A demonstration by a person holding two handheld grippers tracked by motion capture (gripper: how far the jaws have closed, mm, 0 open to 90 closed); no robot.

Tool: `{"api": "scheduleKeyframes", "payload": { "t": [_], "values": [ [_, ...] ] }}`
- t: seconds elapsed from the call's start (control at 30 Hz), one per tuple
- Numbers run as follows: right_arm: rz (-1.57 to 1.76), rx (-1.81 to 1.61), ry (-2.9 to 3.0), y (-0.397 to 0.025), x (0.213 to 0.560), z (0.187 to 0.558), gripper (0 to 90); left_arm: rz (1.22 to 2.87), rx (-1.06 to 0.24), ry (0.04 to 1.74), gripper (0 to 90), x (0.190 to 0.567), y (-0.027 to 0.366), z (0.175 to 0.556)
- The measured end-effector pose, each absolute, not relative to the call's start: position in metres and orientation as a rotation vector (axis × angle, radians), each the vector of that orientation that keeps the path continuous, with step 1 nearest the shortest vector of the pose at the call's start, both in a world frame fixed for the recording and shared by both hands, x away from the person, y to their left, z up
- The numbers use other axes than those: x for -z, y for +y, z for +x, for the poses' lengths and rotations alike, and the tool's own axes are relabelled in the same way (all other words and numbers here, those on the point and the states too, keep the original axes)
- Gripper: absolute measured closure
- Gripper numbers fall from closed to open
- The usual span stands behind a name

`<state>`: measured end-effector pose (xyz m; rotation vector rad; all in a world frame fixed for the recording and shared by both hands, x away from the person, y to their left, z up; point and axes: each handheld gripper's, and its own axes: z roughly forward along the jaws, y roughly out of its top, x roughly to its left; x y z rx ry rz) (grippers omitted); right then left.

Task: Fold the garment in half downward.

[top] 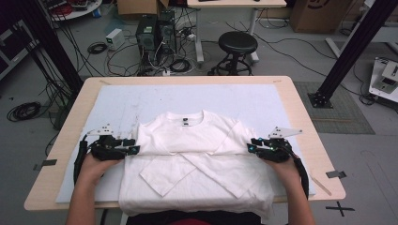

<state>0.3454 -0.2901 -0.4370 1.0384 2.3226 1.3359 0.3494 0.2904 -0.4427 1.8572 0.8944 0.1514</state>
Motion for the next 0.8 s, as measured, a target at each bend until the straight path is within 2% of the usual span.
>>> {"api": "scheduleKeyframes", "payload": {
  "t": [0.17, 0.3, 0.6, 0.67, 0.77, 0.8],
  "values": [
    [1.038, -1.351, 2.273, -0.287, 0.424, 0.356, 57.8, 1.803, -0.197, 0.916, 37.4, 0.435, 0.289, 0.359],
    [1.053, -1.331, 2.267, -0.279, 0.418, 0.37, 53.0, 1.817, -0.219, 0.946, 35.1, 0.433, 0.281, 0.375],
    [1.184, -1.27, 2.262, -0.266, 0.419, 0.414, 51.1, 1.798, -0.196, 1.066, 33.6, 0.44, 0.27, 0.417],
    [1.226, -1.236, 2.29, -0.263, 0.424, 0.427, 50.3, 1.81, -0.177, 1.088, 35.5, 0.445, 0.269, 0.423],
    [1.276, -1.206, 2.314, -0.258, 0.435, 0.443, 50.9, 1.83, -0.163, 1.112, 48.0, 0.45, 0.269, 0.426],
    [1.29, -1.204, 2.325, -0.257, 0.439, 0.448, 56.7, 1.834, -0.165, 1.11, 51.9, 0.45, 0.27, 0.427]
  ]
}}
